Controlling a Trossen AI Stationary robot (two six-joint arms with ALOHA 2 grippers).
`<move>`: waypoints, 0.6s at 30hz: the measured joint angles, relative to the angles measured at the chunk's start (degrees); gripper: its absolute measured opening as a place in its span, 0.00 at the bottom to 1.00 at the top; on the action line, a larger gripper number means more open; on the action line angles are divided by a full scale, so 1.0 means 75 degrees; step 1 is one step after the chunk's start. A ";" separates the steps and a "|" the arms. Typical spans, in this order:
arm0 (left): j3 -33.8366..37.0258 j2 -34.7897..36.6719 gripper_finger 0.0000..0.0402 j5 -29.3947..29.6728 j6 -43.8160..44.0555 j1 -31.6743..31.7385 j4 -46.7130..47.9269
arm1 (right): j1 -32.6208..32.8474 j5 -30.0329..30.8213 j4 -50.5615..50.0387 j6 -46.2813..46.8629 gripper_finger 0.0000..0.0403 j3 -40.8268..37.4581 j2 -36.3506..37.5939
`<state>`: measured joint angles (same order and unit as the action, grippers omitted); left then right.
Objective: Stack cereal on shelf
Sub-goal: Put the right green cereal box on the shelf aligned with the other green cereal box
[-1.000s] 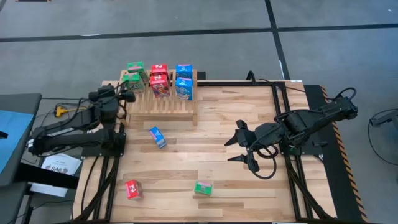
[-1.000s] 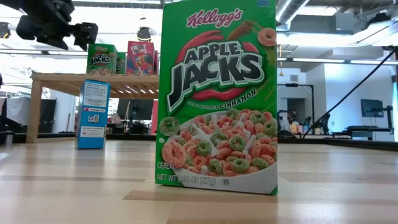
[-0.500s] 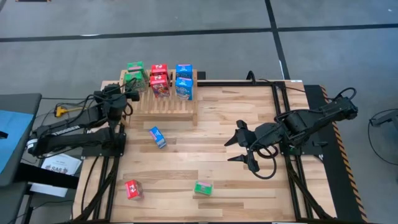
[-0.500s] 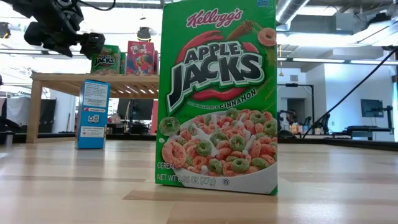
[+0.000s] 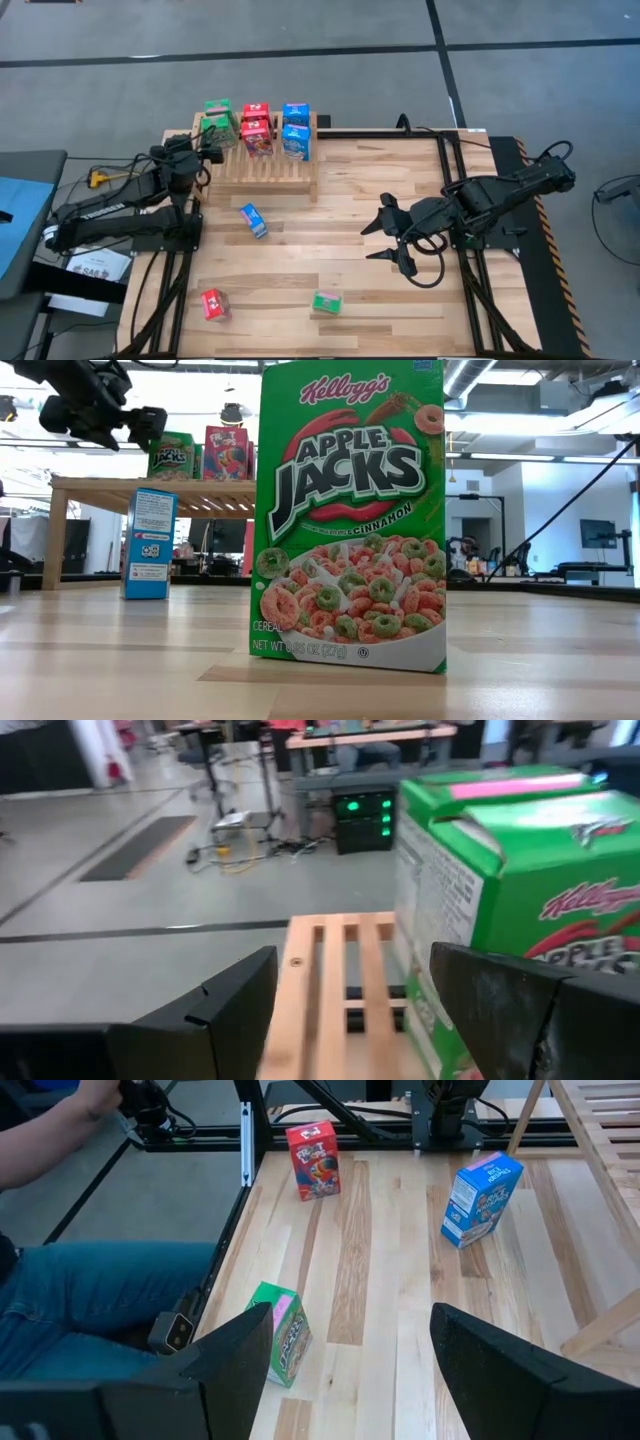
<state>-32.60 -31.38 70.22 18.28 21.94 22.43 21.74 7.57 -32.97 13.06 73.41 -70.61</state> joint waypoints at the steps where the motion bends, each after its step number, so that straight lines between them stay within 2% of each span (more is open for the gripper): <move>1: 0.0000 0.0090 0.63 -0.0060 -0.0001 -0.0054 -0.0005 | 0.0000 0.0000 0.0000 0.0000 0.74 0.0000 0.0002; 9: 0.0000 0.0751 0.63 -0.0870 -0.0329 -0.0530 -0.0005 | 0.0000 -0.0002 -0.0002 0.0100 0.74 0.0000 0.0000; 18: 0.0000 0.1054 0.63 -0.0883 -0.0712 -0.0735 -0.0008 | 0.0005 -0.0003 -0.0002 0.0341 0.74 0.0000 0.0000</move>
<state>-32.60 -23.47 63.60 12.94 16.43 22.37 21.78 7.55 -32.99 15.62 73.41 -70.60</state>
